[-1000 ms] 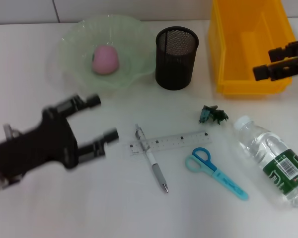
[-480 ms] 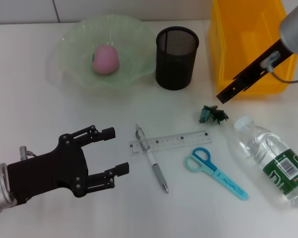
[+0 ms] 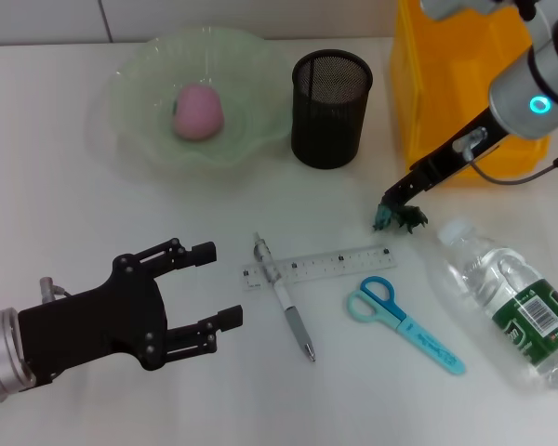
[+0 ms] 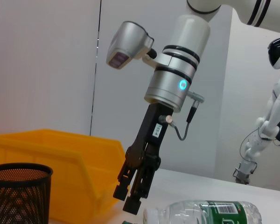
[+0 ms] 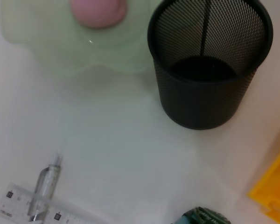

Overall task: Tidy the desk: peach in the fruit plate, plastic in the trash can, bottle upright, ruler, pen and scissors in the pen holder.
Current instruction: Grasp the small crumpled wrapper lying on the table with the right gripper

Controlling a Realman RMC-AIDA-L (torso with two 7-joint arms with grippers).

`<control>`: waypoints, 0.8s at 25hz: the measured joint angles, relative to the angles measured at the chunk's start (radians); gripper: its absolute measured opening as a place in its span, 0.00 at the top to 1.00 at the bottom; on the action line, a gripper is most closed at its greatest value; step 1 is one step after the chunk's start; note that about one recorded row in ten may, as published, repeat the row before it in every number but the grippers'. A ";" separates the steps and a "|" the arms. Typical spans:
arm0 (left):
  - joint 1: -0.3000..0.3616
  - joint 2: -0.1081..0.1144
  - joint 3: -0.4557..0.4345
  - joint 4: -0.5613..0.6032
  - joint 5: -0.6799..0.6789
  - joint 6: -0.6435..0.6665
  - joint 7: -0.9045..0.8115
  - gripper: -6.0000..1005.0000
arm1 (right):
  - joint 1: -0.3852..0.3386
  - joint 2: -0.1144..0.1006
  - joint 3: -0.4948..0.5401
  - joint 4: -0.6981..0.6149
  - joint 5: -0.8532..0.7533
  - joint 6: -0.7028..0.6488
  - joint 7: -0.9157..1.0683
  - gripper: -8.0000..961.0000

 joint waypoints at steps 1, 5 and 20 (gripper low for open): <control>0.000 0.000 0.000 0.000 0.000 0.000 0.000 0.23 | 0.001 0.000 -0.009 0.011 0.000 0.010 0.003 0.13; -0.002 0.001 0.001 -0.004 0.000 -0.003 0.000 0.23 | 0.007 0.000 -0.029 0.054 0.001 0.044 0.005 0.13; -0.001 0.000 0.006 -0.005 -0.001 -0.011 -0.001 0.23 | 0.044 0.001 -0.067 0.211 0.027 0.164 -0.001 0.13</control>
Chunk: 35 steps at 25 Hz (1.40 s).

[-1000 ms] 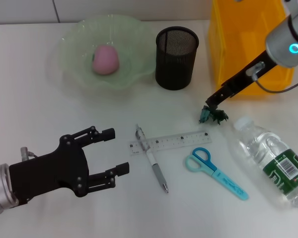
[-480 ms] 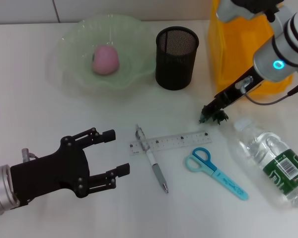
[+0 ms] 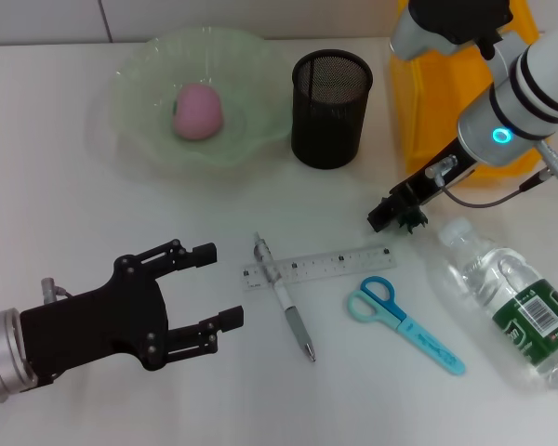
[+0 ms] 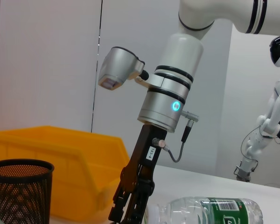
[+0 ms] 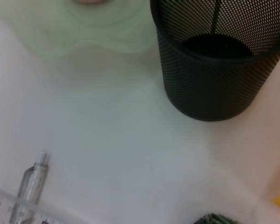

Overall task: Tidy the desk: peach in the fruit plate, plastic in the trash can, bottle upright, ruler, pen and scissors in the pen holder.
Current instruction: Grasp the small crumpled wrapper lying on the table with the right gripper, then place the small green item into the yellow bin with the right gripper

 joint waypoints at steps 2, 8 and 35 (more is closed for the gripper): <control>-0.001 0.000 0.000 -0.001 0.000 0.000 0.000 0.23 | 0.004 0.000 -0.001 0.019 0.000 0.018 -0.002 0.13; 0.000 0.000 0.000 -0.002 0.000 0.000 0.000 0.23 | 0.010 0.000 -0.008 0.047 0.008 0.051 -0.004 0.14; 0.003 0.000 0.000 -0.002 0.000 -0.003 0.000 0.24 | -0.047 -0.005 0.002 -0.079 0.069 0.013 -0.019 0.63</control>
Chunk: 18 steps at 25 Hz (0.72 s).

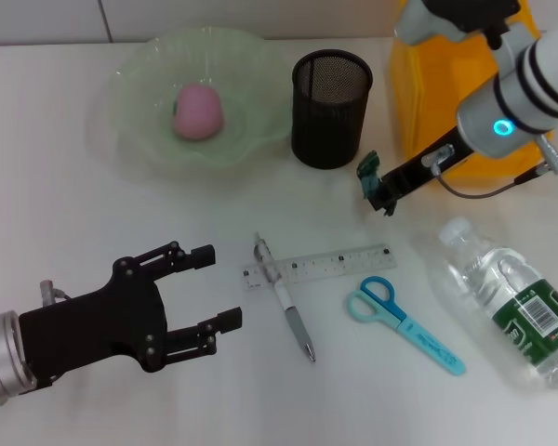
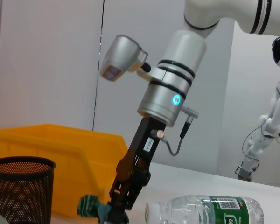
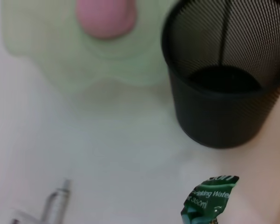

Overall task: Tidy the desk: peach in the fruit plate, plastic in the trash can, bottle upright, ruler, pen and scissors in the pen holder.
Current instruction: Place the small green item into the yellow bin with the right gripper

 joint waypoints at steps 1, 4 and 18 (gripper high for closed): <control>0.001 0.000 0.000 0.000 0.000 0.001 0.000 0.24 | -0.014 0.000 0.000 -0.037 0.011 -0.015 0.000 0.63; 0.001 0.000 0.000 0.000 0.000 0.001 0.000 0.24 | -0.058 0.000 0.003 -0.170 0.038 -0.056 0.003 0.63; -0.001 0.000 0.000 0.003 -0.006 0.008 0.000 0.24 | -0.129 -0.025 0.336 -0.423 -0.025 -0.058 -0.053 0.63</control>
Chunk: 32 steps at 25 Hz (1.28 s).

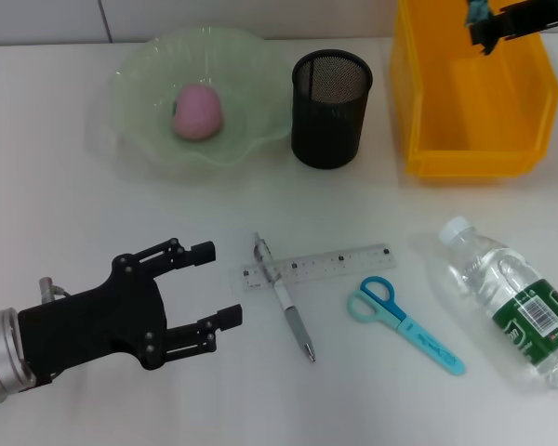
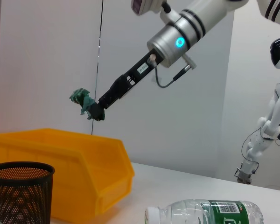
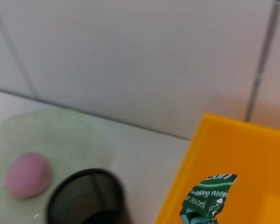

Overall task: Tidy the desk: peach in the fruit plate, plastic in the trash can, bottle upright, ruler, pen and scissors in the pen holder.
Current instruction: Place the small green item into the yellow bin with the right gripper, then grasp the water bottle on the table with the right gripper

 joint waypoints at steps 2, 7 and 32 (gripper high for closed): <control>0.001 0.000 0.000 0.002 -0.001 0.002 0.000 0.24 | -0.002 -0.003 0.010 0.039 -0.005 0.045 -0.013 0.63; -0.002 0.000 0.000 0.004 -0.002 0.003 0.000 0.24 | 0.007 -0.004 0.010 0.159 -0.019 0.142 -0.045 0.63; -0.004 0.003 -0.009 0.007 -0.003 0.033 -0.012 0.25 | -0.123 0.007 0.012 -0.237 0.142 -0.194 -0.002 0.17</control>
